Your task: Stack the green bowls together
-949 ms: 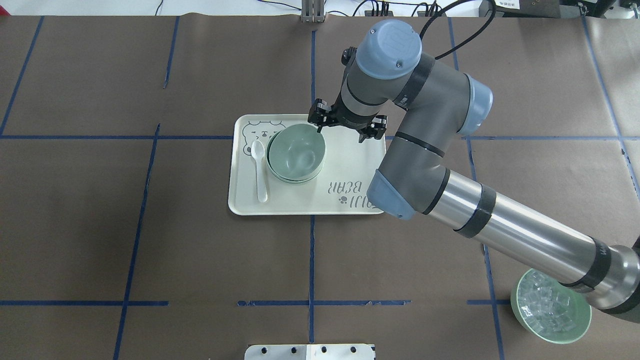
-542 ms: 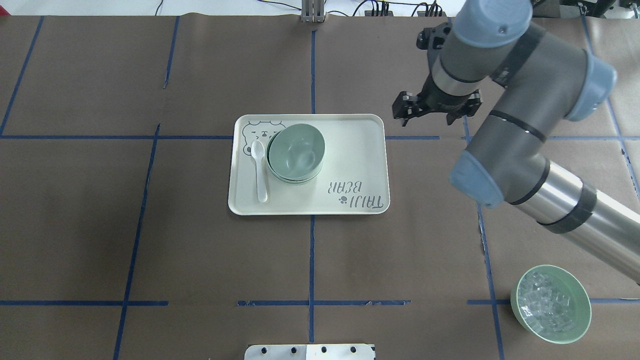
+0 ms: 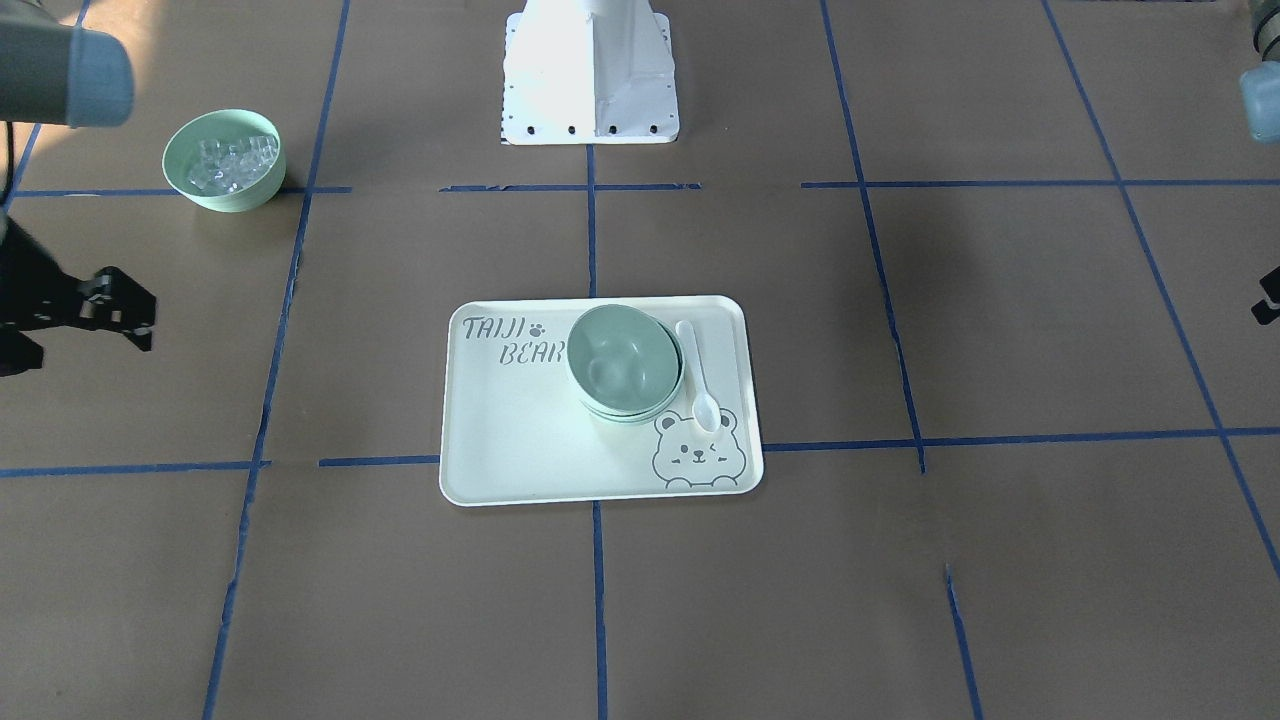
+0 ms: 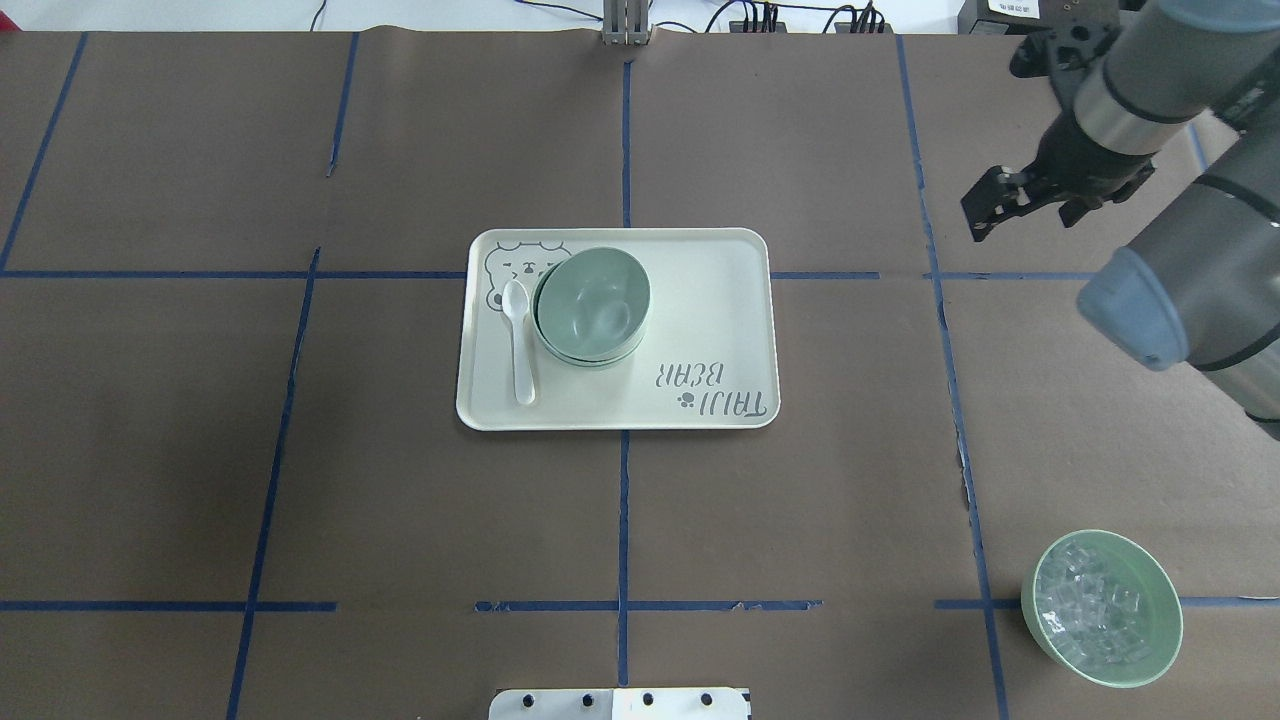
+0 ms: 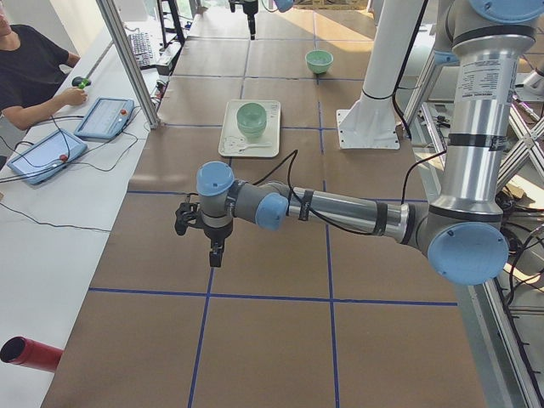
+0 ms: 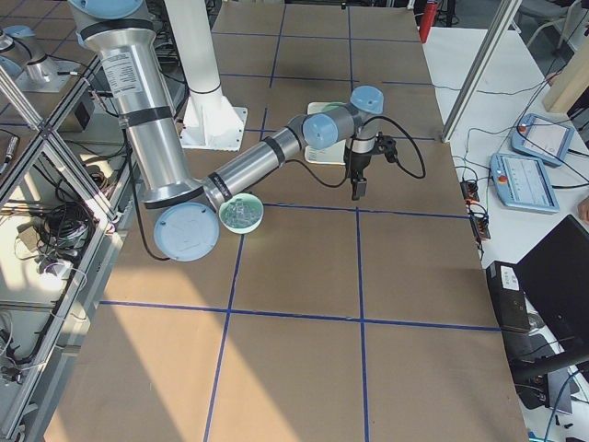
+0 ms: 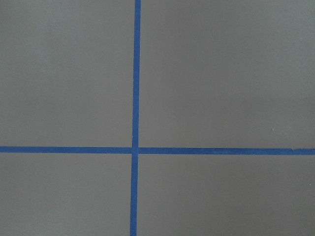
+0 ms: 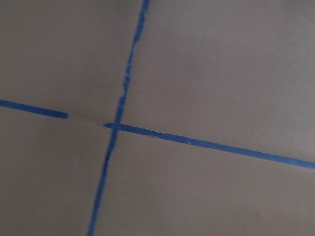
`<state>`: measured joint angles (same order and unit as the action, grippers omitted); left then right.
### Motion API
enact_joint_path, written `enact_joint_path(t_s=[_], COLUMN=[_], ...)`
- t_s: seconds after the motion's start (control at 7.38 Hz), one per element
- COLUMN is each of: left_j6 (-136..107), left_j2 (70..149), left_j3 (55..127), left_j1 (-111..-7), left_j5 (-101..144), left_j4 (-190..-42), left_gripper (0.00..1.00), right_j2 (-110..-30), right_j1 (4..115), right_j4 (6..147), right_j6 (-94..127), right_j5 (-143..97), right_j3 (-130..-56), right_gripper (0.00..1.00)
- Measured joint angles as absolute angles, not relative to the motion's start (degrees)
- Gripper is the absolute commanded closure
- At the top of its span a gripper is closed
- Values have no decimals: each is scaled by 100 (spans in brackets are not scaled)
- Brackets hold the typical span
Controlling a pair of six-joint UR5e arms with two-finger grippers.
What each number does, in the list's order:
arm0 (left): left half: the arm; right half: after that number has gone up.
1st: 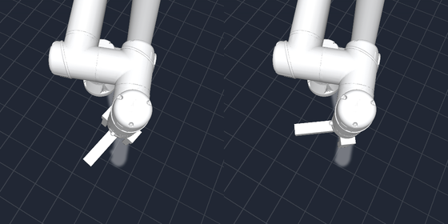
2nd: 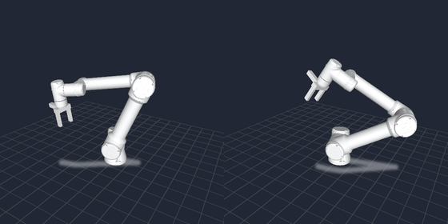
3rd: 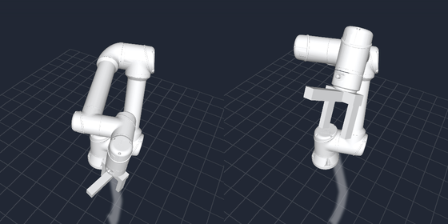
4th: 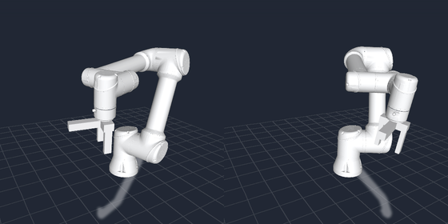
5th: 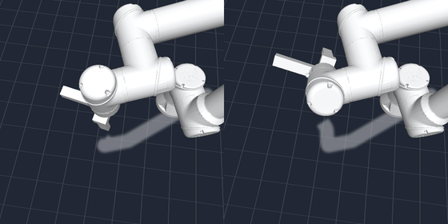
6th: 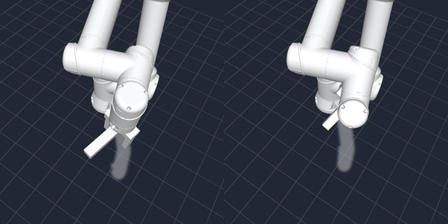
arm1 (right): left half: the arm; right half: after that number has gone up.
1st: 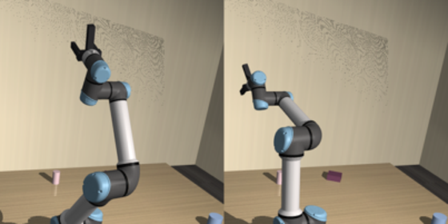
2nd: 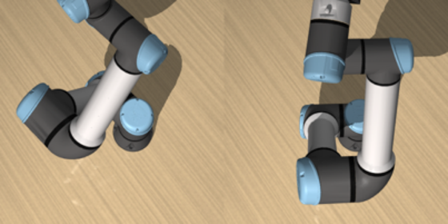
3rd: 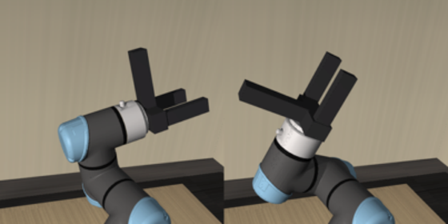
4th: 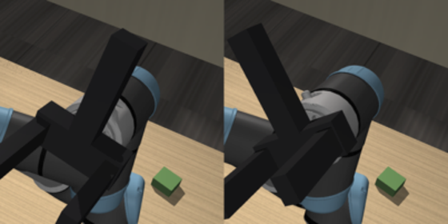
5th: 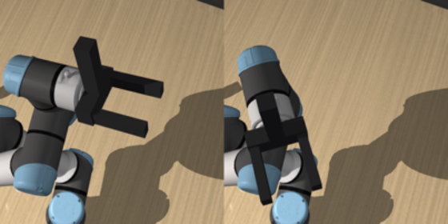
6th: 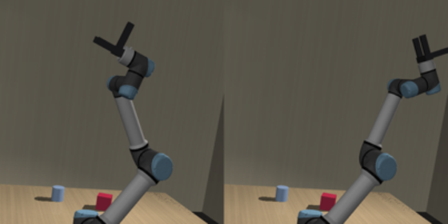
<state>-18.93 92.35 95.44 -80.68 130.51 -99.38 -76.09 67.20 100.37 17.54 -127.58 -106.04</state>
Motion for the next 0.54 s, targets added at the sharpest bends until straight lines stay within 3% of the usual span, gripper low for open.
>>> enact_joint_path(t_s=[0.54], left_j6=[-1334], left_j2=[8915], left_j3=[9490], left_j1=[-8287], left_j5=[13074], left_j4=[-9812], left_gripper=[0], right_j2=[-8350], right_j1=[8530], right_j4=[9853], right_j6=[-1188], right_j5=[-13566], right_j3=[-9260], right_gripper=[0])
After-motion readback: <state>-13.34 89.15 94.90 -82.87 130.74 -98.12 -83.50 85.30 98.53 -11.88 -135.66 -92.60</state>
